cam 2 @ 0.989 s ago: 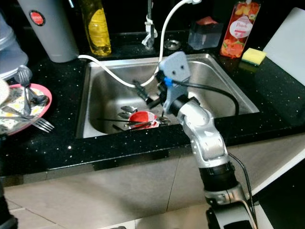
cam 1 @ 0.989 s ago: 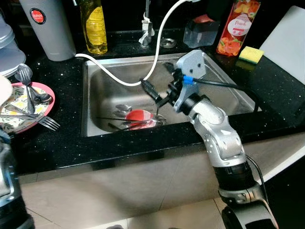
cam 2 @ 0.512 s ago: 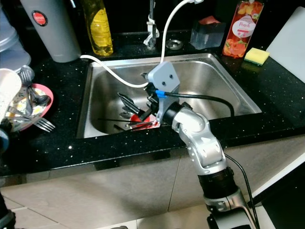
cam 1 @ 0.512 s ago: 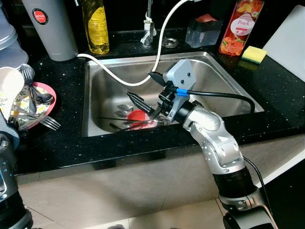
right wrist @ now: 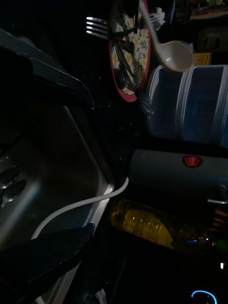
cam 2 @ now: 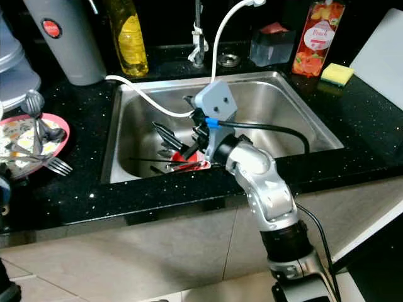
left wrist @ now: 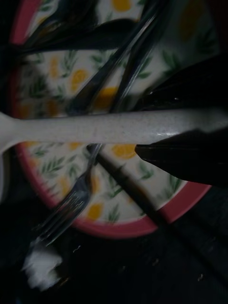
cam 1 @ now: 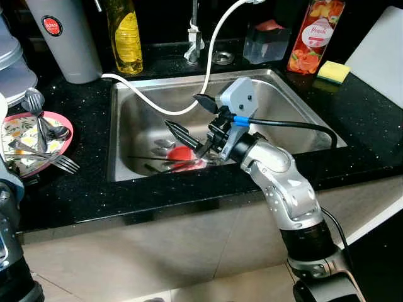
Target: Kitchen organization
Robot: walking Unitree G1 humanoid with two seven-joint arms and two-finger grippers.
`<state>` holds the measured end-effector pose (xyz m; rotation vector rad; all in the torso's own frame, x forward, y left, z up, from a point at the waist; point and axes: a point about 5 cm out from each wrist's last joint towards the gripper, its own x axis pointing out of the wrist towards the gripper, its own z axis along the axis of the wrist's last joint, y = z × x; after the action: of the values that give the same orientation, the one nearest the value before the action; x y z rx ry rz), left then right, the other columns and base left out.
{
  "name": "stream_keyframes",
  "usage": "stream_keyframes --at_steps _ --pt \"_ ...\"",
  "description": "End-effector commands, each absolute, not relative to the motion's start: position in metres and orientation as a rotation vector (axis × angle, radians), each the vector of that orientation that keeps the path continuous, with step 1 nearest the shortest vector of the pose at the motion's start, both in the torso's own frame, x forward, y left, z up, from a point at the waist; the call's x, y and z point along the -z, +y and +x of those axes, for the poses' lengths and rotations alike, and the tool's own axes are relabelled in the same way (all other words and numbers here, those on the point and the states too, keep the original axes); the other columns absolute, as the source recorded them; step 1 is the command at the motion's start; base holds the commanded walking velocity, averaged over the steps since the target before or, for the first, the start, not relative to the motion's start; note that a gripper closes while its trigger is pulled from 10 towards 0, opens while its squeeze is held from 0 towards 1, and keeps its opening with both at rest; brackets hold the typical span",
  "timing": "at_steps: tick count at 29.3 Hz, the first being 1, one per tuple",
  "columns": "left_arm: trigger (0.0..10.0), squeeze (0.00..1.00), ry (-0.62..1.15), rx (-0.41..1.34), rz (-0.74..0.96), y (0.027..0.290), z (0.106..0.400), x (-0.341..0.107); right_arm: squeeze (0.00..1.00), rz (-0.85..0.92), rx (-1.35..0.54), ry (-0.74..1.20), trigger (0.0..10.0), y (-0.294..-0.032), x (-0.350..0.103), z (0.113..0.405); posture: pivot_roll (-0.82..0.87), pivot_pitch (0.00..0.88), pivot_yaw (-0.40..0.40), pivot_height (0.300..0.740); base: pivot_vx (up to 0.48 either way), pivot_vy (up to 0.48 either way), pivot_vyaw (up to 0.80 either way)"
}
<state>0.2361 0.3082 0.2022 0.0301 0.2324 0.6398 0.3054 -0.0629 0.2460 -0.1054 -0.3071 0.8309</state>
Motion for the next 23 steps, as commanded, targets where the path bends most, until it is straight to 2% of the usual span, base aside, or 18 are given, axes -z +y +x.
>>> stream_keyframes --at_steps 1,2,3,4,5,6,9,13,14,18,22,23 --pt "0.0 0.00 0.028 -0.628 0.195 0.302 0.240 -0.230 0.00 -0.097 -0.815 -0.304 10.0 -0.063 -0.248 0.308 0.11 0.000 -0.005 0.740 0.000 0.000 0.00" --pt "0.0 0.00 0.028 -0.628 0.195 0.302 0.240 -0.230 0.00 -0.097 -0.815 -0.304 10.0 -0.063 -0.248 0.308 0.11 0.000 -0.005 0.740 0.000 0.000 0.00" --pt "0.0 0.00 -0.058 -0.581 0.227 0.293 0.243 -0.242 0.00 -0.091 -0.800 -0.305 10.0 -0.064 -0.249 0.309 0.11 0.000 -0.005 0.740 0.000 0.000 0.00" --pt "3.3 0.00 -0.197 -0.474 0.254 0.273 0.248 -0.261 0.00 -0.082 -0.758 -0.305 10.0 -0.068 -0.250 0.311 0.08 0.000 -0.004 0.740 0.000 0.000 0.00" --pt "3.3 0.00 -0.197 -0.474 0.254 0.273 0.248 -0.261 0.00 -0.082 -0.758 -0.305 10.0 -0.068 -0.250 0.311 0.08 0.000 -0.004 0.740 0.000 0.000 0.00" --pt "10.0 0.00 -0.259 -0.356 0.252 0.254 0.254 -0.269 0.00 -0.072 -0.715 -0.302 10.0 -0.072 -0.251 0.312 0.05 0.000 -0.002 0.740 0.000 0.000 0.00" --pt "10.0 0.00 -0.274 -0.210 0.207 0.232 0.264 -0.270 0.00 -0.063 -0.683 -0.302 10.0 -0.076 -0.252 0.312 0.02 0.000 0.002 0.740 0.000 0.000 0.00" --pt "10.0 0.00 -0.167 0.073 0.033 0.177 0.296 -0.254 0.00 -0.036 -0.620 -0.318 10.0 -0.081 -0.257 0.311 -0.03 0.000 0.017 0.740 0.000 0.000 0.00" --pt "10.0 0.00 -0.167 0.073 0.033 0.177 0.296 -0.254 0.00 -0.036 -0.620 -0.318 10.0 -0.081 -0.257 0.311 -0.03 0.000 0.017 0.740 0.000 0.000 0.00" --pt "10.0 0.00 0.019 0.073 -0.065 0.151 0.345 -0.209 0.00 -0.019 -0.498 -0.336 10.0 -0.091 -0.262 0.310 -0.12 0.000 0.059 0.740 0.000 0.000 0.00" --pt "10.0 0.00 0.109 0.076 -0.063 0.143 0.357 -0.186 0.00 -0.010 -0.449 -0.336 10.0 -0.098 -0.262 0.308 -0.14 0.000 0.070 0.740 0.000 0.000 0.00" --pt "10.0 0.48 0.153 0.037 -0.046 0.145 0.360 -0.175 0.00 -0.014 -0.423 -0.328 10.0 -0.101 -0.260 0.307 -0.17 0.000 0.091 0.740 0.000 0.000 0.00"
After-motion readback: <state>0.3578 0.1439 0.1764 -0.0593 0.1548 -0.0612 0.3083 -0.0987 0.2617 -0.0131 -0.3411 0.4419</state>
